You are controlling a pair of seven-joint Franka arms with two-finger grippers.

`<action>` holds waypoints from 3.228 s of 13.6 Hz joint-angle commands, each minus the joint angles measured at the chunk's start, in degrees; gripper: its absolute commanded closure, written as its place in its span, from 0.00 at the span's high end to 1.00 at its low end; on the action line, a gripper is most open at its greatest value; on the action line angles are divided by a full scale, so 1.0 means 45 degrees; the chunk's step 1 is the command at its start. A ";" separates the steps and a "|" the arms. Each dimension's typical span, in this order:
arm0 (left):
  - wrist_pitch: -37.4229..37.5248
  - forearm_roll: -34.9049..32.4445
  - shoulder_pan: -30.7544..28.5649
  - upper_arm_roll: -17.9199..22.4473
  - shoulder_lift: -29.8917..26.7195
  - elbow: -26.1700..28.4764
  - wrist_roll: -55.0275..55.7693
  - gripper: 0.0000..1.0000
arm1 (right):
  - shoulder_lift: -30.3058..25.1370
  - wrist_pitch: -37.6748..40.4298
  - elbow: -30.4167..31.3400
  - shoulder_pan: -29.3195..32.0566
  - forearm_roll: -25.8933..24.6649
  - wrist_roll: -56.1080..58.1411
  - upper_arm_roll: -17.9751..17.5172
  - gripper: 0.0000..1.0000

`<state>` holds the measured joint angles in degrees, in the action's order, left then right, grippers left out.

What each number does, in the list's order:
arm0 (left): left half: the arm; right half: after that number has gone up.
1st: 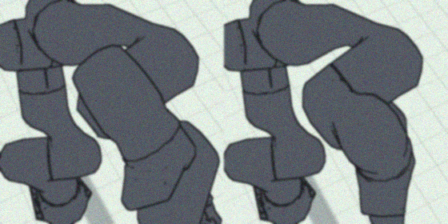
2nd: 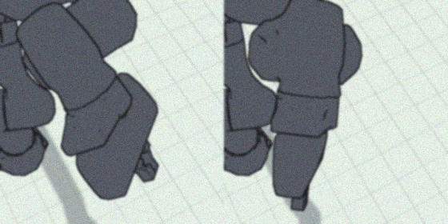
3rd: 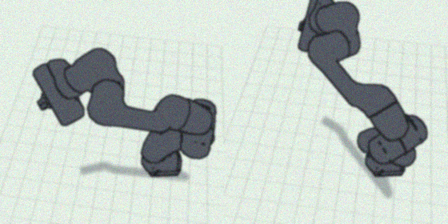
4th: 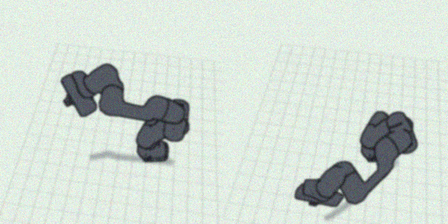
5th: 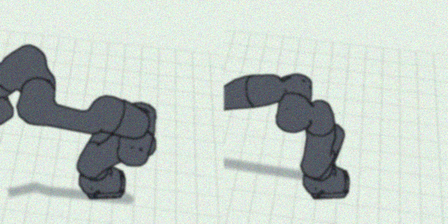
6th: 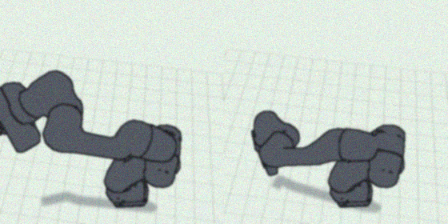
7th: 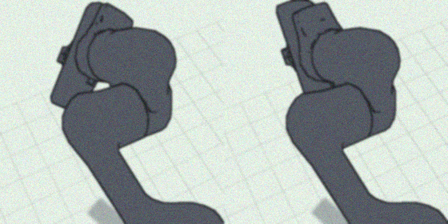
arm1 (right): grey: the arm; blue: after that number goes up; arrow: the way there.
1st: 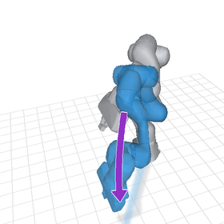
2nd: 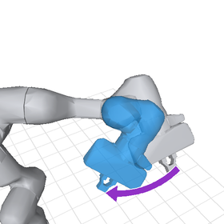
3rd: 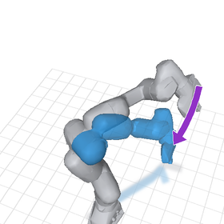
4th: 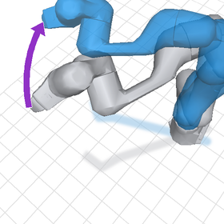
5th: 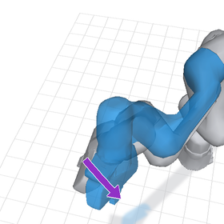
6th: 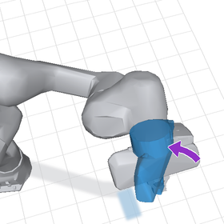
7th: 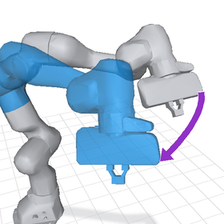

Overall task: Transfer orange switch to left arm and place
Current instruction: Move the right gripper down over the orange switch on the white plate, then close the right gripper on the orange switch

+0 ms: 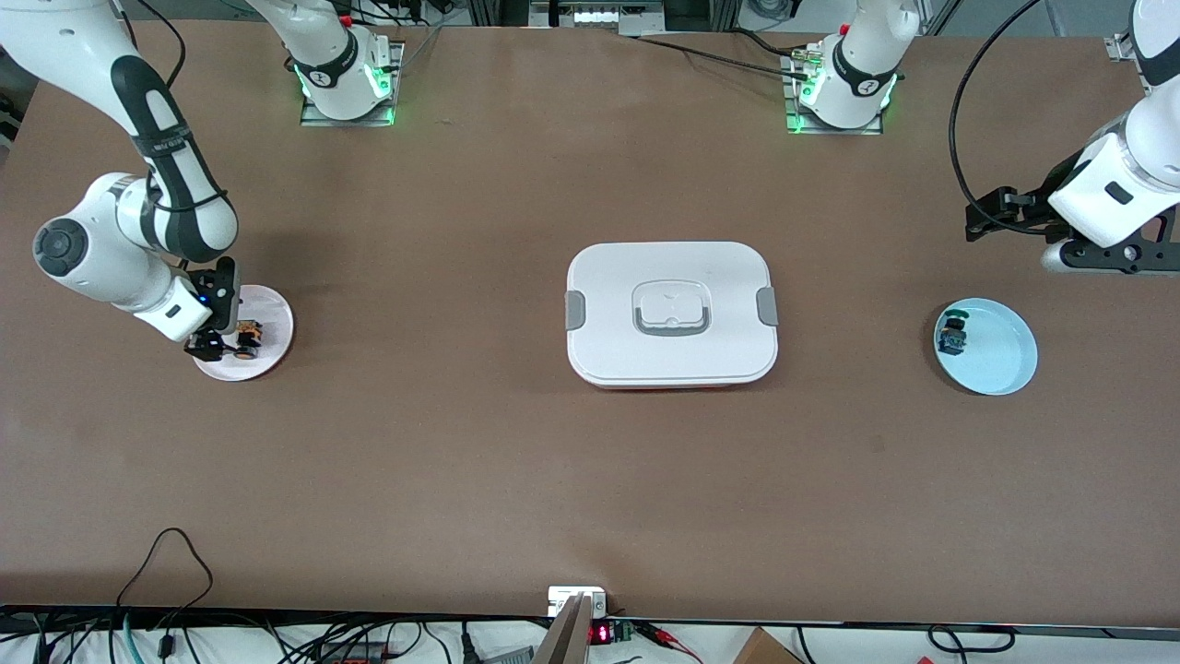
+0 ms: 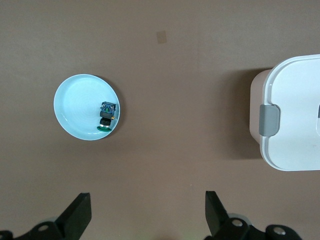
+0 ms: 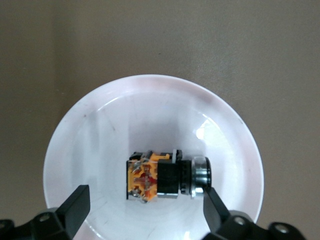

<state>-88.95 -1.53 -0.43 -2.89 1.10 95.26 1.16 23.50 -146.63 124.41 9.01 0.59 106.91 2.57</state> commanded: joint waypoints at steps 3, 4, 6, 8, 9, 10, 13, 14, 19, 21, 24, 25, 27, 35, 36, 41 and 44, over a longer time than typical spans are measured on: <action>0.0275 0.0222 0.0076 -0.0002 -0.0030 -0.0230 0.0094 1.00 | -0.0007 -0.0130 -0.0030 0.0068 -0.0072 0.0363 -0.0200 1.00; 0.0275 0.0222 0.0076 -0.0002 -0.0030 -0.0230 0.0094 1.00 | -0.0007 -0.0266 0.0009 0.0029 -0.0091 0.0382 -0.0201 1.00; 0.0295 0.0222 0.0057 -0.0002 -0.0030 -0.0230 0.0094 1.00 | -0.0007 -0.0442 0.0029 -0.0030 -0.0091 0.0557 -0.0239 1.00; 0.0295 0.0222 0.0057 0.0017 -0.0030 -0.0230 0.0094 1.00 | -0.0143 -0.0404 -0.0069 -0.0167 -0.0091 0.1161 -0.0240 1.00; 0.0295 0.0222 0.0057 -0.0002 -0.0030 -0.0230 0.0094 1.00 | -0.0163 -0.0384 -0.0108 -0.0167 -0.0091 0.1531 -0.0240 1.00; 0.0295 0.0222 0.0057 -0.0002 -0.0030 -0.0230 0.0094 1.00 | -0.0183 -0.0384 -0.0127 -0.0147 -0.0091 0.1883 -0.0240 1.00; 0.0295 0.0222 0.0057 -0.0002 -0.0030 -0.0230 0.0094 1.00 | -0.0183 -0.0384 -0.0166 -0.0147 -0.0091 0.2683 -0.0240 1.00; 0.0295 0.0222 0.0057 -0.0002 -0.0030 -0.0230 0.0094 1.00 | -0.0164 -0.0423 -0.0167 -0.0205 -0.0110 0.2977 -0.0240 1.00; 0.0314 0.0222 0.0037 0.0017 -0.0030 -0.0230 0.0094 1.00 | 0.0168 -0.0794 -0.0167 -0.0245 -0.0150 0.4500 -0.0240 1.00; 0.0373 0.0222 0.0018 0.0017 -0.0030 -0.0230 0.0074 1.00 | 0.0285 -0.0911 -0.0167 -0.0206 -0.0150 0.4601 -0.0240 1.00; 0.0373 0.0222 0.0017 0.0017 -0.0030 -0.0230 0.0074 1.00 | 0.0383 -0.0951 -0.0225 -0.0186 -0.0130 0.4601 -0.0240 1.00; 0.0373 0.0222 0.0017 0.0017 -0.0030 -0.0230 0.0074 1.00 | 0.0422 -0.0951 -0.0245 -0.0148 -0.0111 0.4601 -0.0240 1.00; 0.0373 0.0222 0.0017 0.0017 -0.0030 -0.0230 0.0074 1.00 | 0.0481 -0.0951 -0.0284 -0.0089 -0.0111 0.4601 -0.0240 1.00; 0.0373 0.0222 0.0017 0.0017 -0.0030 -0.0230 0.0036 1.00 | 0.0794 -0.1243 -0.0323 0.0106 -0.0013 0.4601 -0.0240 1.00; 0.0373 0.0222 0.0017 0.0017 -0.0030 -0.0230 0.0035 1.00 | 0.0813 -0.1243 -0.0323 0.0145 -0.0013 0.4601 -0.0240 1.00; 0.0373 0.0222 0.0017 0.0017 -0.0030 -0.0230 0.0035 1.00 | 0.0813 -0.1243 -0.0303 0.0224 0.0046 0.4601 -0.0240 1.00; 0.0373 0.0222 0.0017 0.0017 -0.0030 -0.0230 0.0016 1.00 | 0.0813 -0.1224 -0.0303 0.0224 0.0045 0.4640 -0.0259 1.00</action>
<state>-88.54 -1.53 -0.34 -2.95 1.10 95.25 1.16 26.44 -148.61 122.89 9.06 -0.50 121.90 1.74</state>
